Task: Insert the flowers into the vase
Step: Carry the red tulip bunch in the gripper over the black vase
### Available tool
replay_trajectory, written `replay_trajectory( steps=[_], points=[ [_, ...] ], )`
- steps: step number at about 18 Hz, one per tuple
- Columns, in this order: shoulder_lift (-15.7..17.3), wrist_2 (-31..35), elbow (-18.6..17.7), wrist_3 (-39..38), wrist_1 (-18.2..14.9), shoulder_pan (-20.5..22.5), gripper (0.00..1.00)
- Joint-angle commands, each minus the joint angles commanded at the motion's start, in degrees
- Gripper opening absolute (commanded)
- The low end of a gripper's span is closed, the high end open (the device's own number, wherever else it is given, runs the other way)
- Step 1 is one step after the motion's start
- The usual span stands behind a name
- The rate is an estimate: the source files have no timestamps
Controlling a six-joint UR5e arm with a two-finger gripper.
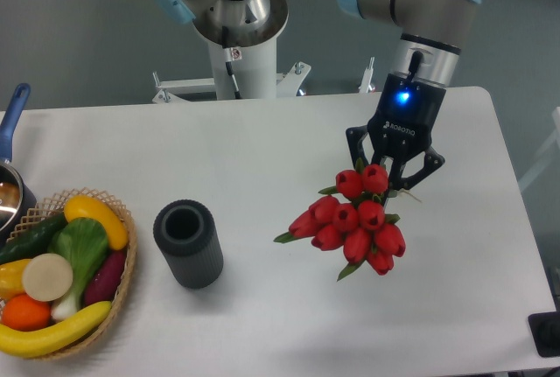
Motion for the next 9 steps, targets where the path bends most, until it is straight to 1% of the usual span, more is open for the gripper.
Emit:
replay_trajectory(
  steps=[4, 9],
  points=[
    [0.0, -6.3, 0.0, -0.2, 0.1, -1.2, 0.27],
    [-0.3, -17.0, -0.9, 0.2, 0.2, -3.9, 0.27]
  ],
)
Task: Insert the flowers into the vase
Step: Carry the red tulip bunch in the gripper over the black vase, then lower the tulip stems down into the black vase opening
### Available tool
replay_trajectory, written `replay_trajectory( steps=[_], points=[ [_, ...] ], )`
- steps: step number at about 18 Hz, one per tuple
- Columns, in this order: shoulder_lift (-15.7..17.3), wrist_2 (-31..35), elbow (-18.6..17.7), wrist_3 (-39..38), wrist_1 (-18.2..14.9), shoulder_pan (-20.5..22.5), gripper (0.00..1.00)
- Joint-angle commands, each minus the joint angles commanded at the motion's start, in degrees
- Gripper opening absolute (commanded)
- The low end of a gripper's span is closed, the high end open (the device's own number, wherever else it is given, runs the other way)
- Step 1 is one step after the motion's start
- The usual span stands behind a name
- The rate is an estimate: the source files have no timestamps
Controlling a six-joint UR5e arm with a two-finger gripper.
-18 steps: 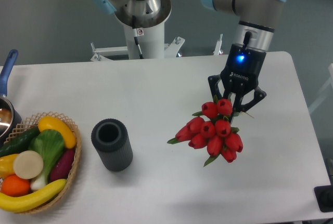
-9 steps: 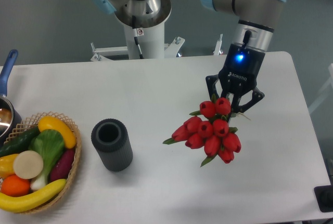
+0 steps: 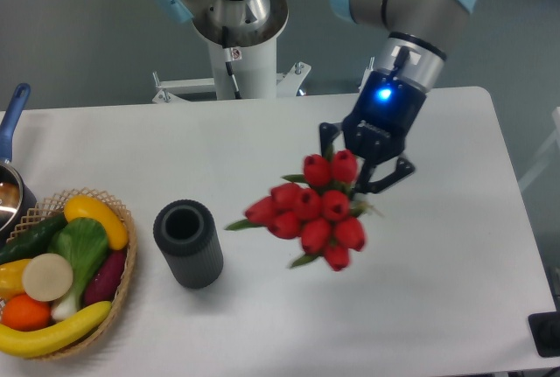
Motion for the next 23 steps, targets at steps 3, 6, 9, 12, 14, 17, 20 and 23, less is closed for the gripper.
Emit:
replay_trajectory(
  steps=[3, 6, 9, 12, 14, 17, 20, 23],
  points=[
    [0.4, -6.3, -1.6, 0.1, 0.3, -2.2, 0.27],
    [0.9, -10.7, -3.0, 0.3, 0.3, -4.7, 0.27],
    [2.5, -11.5, -4.5, 0.3, 0.3, -7.6, 0.27],
    [3.6, -12.8, -5.2, 0.3, 0.3, -9.3, 0.27],
    [4.6, -14.0, -5.4, 0.2, 0.3, -9.6, 0.27],
    [4.6, -14.0, -6.0, 0.2, 0.3, -9.8, 0.27],
    [4.3, -14.0, -6.0, 0.3, 0.3, -9.9, 0.27],
    [3.5, -13.9, -6.5, 0.3, 0.3, -9.9, 0.27]
  ],
)
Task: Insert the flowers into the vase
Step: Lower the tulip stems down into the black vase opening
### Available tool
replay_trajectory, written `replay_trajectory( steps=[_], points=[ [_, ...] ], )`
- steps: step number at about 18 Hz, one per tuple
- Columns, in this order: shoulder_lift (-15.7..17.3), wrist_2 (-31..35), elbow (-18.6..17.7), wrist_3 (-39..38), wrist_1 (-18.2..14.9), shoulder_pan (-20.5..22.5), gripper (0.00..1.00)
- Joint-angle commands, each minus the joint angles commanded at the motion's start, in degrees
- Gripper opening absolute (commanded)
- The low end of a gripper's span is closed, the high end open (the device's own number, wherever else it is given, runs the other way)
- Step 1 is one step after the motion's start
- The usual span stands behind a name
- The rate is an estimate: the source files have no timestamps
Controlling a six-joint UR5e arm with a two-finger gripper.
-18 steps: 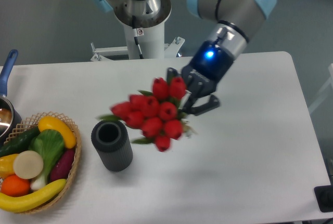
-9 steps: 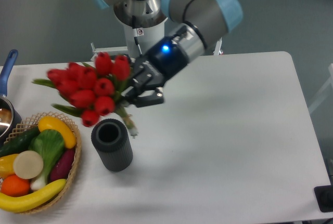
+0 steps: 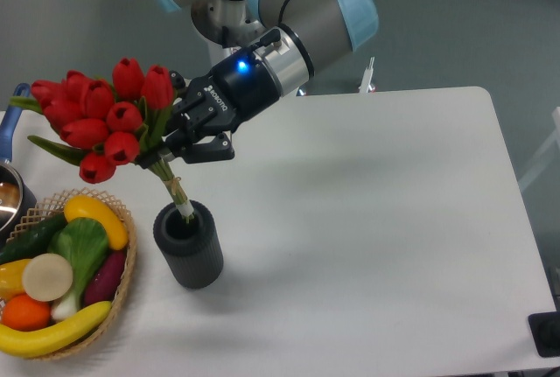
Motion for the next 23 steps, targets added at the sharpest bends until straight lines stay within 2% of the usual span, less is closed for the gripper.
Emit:
replay_trajectory(
  steps=[11, 23],
  points=[
    [-2.2, 0.3, -0.7, 0.2, 0.0, -0.8, 0.27],
    [-6.5, 0.6, -1.9, 0.7, 0.1, -1.5, 0.27]
  ],
)
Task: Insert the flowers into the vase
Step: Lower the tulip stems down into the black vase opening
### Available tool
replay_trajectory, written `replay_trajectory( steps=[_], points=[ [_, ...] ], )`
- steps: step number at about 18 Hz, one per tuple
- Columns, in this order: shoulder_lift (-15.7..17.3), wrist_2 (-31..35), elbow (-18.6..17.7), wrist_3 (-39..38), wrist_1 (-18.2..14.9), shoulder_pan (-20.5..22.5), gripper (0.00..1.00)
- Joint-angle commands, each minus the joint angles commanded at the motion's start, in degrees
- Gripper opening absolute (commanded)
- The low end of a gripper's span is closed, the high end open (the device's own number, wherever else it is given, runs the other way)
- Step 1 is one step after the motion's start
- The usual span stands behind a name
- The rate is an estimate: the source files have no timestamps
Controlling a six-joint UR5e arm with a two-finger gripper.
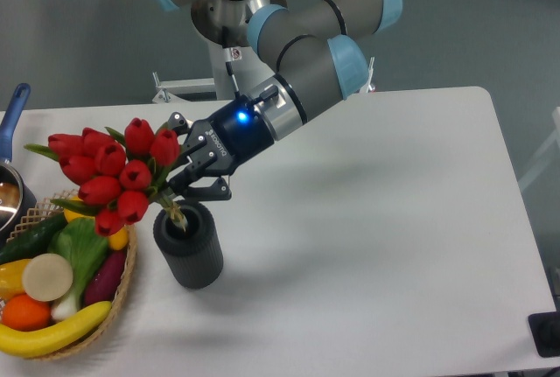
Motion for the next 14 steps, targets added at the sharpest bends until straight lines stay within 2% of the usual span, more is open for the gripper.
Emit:
replay_trajectory(
  steps=[7, 14],
  points=[
    [-2.5, 0.2, -1.7, 1.9, 0.0, -0.3, 0.27],
    [-2.5, 0.3, -4.5, 4.5, 0.5, -0.3, 0.27]
  ],
)
